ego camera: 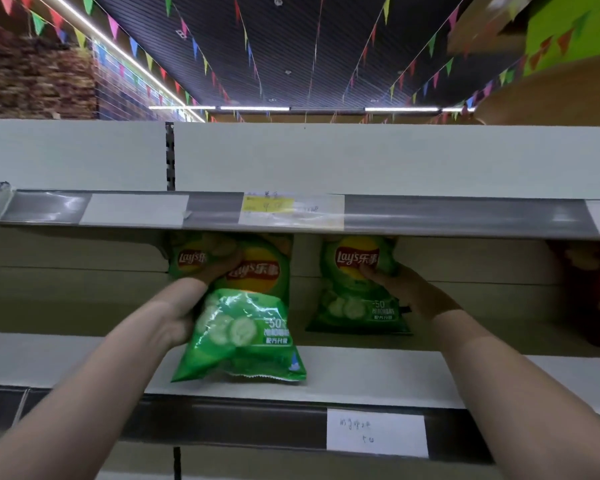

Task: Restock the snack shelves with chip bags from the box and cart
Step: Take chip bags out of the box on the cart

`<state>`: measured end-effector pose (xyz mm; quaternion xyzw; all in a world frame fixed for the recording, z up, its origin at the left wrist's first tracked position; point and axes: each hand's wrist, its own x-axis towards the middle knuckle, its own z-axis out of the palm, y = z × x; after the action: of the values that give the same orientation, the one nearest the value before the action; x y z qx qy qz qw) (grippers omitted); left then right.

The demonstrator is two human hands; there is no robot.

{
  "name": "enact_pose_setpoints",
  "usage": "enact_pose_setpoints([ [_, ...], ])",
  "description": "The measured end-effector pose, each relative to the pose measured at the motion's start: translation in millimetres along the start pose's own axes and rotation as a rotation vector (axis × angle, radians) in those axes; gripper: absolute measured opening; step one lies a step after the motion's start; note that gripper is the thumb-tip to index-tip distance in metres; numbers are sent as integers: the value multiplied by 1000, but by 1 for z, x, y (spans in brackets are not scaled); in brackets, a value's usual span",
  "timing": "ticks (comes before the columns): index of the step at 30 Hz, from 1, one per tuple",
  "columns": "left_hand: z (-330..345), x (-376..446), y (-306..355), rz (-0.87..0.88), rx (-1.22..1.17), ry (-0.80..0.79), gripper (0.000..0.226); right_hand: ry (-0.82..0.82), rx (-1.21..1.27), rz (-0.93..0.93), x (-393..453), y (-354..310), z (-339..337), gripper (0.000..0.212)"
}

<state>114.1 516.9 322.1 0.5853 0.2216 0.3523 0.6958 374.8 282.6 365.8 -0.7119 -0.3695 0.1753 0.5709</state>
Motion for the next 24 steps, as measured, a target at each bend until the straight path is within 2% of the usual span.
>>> enact_pose_setpoints([
  [2,45,-55,19,30,-45,-55,43,16,-189,27,1,1,-2,85],
  [4,61,-74,24,46,-67,-143,79,84,-430,-8,-3,1,-2,123],
  [5,66,-79,25,46,-76,-151,94,145,-580,-40,-5,0,-3,127],
  [6,67,-79,27,67,-94,-142,99,224,-726,-81,-8,-2,-1,119],
  [8,67,-67,22,89,-121,-87,87,340,-885,-207,-23,-11,6,89],
  [9,71,-66,21,89,-122,-34,73,312,-876,-270,-34,-18,12,74],
  [11,79,-60,19,76,-144,6,46,80,-753,-324,-56,-31,28,55],
  [13,90,-57,19,67,-130,-2,37,-244,-633,-201,-73,-40,46,59],
  [15,96,-50,19,77,-85,34,46,-443,-572,-39,-77,-37,65,68],
  [17,99,-48,22,155,114,143,44,-408,-434,-42,-66,-32,80,68],
  [19,94,-43,22,245,304,278,30,-290,-264,-101,-48,-26,90,61],
  [20,86,-40,20,272,350,356,30,-223,-251,-126,-39,-23,94,61],
  [22,66,-30,16,187,410,465,27,-130,-325,-159,-20,-20,101,75],
  [24,45,-18,12,65,656,521,20,-100,-407,-156,-6,-20,109,91],
])
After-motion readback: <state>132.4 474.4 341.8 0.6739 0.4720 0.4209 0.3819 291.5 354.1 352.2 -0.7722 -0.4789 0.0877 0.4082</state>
